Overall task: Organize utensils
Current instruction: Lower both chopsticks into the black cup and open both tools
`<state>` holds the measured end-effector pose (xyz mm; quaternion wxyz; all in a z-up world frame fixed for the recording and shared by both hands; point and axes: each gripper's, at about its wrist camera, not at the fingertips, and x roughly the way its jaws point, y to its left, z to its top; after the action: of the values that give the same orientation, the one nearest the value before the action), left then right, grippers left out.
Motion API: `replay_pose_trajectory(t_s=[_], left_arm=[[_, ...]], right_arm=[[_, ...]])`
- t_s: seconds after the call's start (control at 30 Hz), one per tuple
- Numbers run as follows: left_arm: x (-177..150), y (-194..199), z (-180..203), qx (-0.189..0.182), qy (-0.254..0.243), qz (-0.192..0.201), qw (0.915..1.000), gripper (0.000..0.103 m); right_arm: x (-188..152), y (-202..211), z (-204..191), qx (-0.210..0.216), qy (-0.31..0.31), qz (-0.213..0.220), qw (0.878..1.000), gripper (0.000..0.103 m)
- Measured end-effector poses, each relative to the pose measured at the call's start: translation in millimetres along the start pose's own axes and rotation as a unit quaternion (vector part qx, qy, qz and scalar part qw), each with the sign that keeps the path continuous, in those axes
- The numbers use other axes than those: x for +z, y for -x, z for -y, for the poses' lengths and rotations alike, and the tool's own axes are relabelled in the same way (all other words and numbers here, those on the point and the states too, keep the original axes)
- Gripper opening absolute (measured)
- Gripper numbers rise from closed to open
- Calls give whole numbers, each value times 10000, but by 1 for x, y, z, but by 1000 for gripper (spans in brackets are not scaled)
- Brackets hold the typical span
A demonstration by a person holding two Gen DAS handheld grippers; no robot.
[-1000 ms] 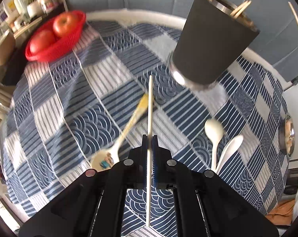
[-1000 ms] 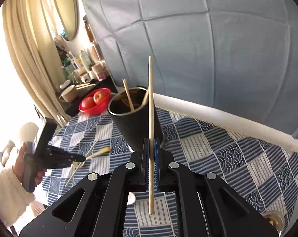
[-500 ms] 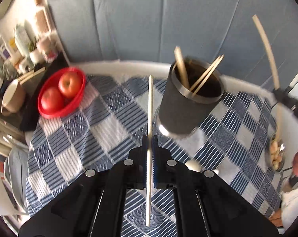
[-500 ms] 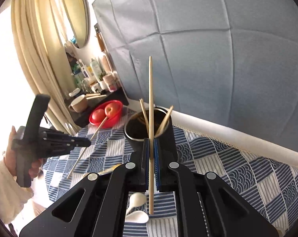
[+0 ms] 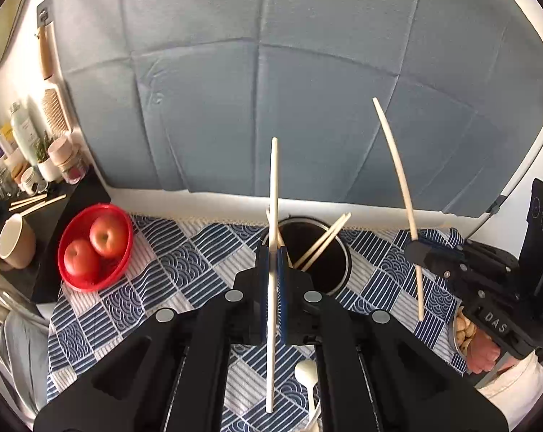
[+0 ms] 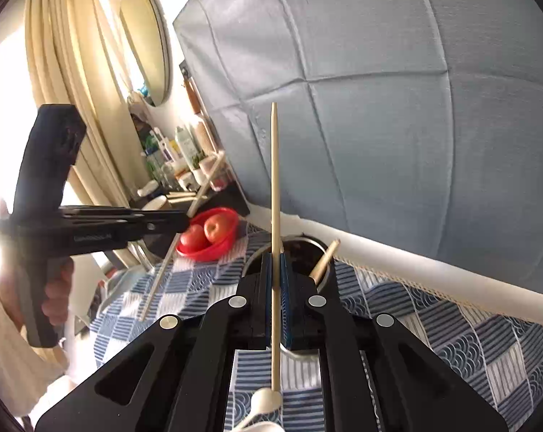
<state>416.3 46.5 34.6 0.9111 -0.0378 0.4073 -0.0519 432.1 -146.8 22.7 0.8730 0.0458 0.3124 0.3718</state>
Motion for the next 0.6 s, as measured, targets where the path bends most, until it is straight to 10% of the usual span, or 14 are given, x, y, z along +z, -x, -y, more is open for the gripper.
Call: replay_pose_trajectory(t_s=[0.6], left_arm=[[40,-40,-7,-1052,460,785,9903,4]], right_arm=[[10,-56,24,644,-524,309,9961,5]])
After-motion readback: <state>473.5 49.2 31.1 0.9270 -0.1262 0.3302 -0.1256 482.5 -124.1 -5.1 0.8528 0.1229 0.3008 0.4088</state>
